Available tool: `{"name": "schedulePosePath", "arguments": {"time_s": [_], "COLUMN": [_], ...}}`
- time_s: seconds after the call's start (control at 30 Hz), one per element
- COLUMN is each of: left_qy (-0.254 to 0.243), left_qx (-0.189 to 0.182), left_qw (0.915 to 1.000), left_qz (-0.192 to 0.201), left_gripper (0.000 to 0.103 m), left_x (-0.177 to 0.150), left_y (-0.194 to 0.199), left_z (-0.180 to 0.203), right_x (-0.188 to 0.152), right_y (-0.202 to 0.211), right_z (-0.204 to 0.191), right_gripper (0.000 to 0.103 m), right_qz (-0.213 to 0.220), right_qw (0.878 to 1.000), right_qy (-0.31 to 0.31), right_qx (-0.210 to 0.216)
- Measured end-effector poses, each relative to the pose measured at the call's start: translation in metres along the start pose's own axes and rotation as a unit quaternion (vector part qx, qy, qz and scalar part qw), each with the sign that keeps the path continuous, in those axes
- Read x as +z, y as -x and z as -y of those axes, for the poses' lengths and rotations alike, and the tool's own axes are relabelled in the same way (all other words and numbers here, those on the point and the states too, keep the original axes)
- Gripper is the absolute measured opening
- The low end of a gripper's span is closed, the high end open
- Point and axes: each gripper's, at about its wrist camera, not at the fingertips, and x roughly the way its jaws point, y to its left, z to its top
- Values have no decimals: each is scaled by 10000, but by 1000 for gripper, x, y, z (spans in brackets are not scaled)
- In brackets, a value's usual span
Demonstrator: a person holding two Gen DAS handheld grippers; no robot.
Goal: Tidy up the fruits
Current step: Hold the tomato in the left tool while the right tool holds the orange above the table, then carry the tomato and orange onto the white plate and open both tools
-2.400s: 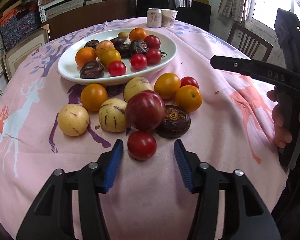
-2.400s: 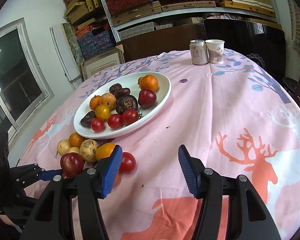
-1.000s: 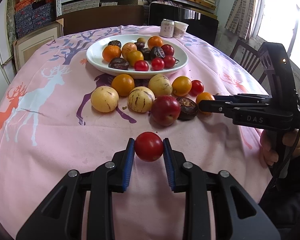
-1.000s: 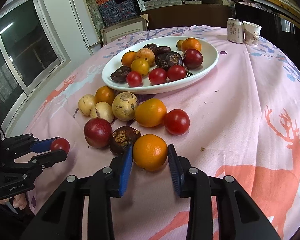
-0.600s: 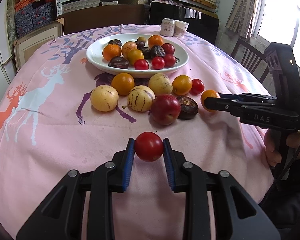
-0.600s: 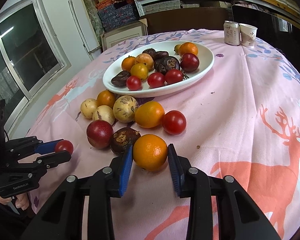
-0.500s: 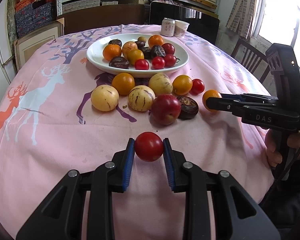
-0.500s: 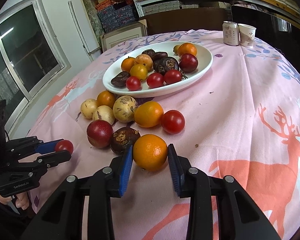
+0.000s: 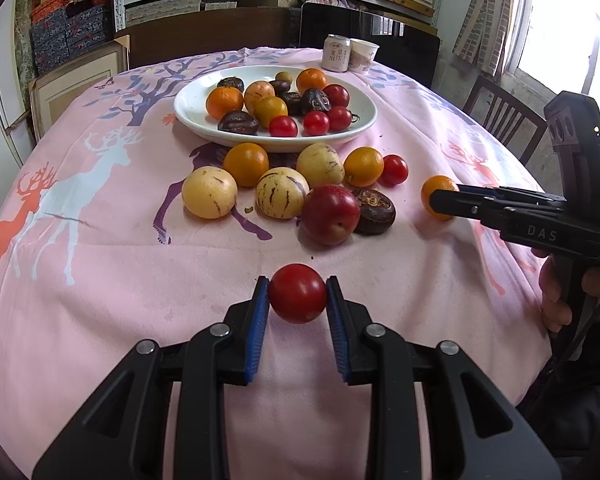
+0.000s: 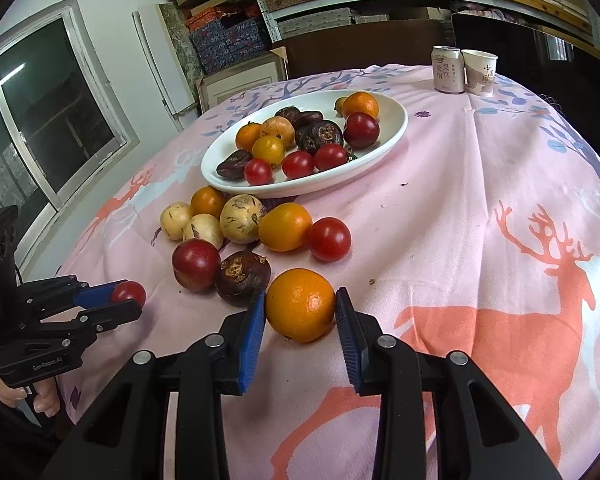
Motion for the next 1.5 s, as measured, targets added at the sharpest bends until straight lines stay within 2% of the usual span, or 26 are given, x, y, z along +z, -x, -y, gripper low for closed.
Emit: {"name": "schedulePosePath", "arguments": {"time_s": [0.5,1.03,1.23,1.4,1.5], "left_qy": [63,132,56,90,96], "left_qx": [37,126,290,386,433], "left_qw": [10000,9994,9981,9962,9954], "left_qz": [-12,284,548,774,848], "left_gripper": [28,28,28,28,28], "left_x": [1,17,51,104,140], "left_y": [-1,15,24,16,-3], "left_z": [-4,-15,-24,-35,-39], "right_x": [5,11,43,93,129], "right_y": [16,21,35,36,14], "right_z": [10,16,19,12,10], "right_gripper": [35,35,36,36,36], "right_qz": [219,302,613,957,1001], "right_qw": [9997,9994,9977,9946,9937], "right_qy": [-64,-98,13,227,299], "right_qx": [-102,-138,-285,-336,-395]}}
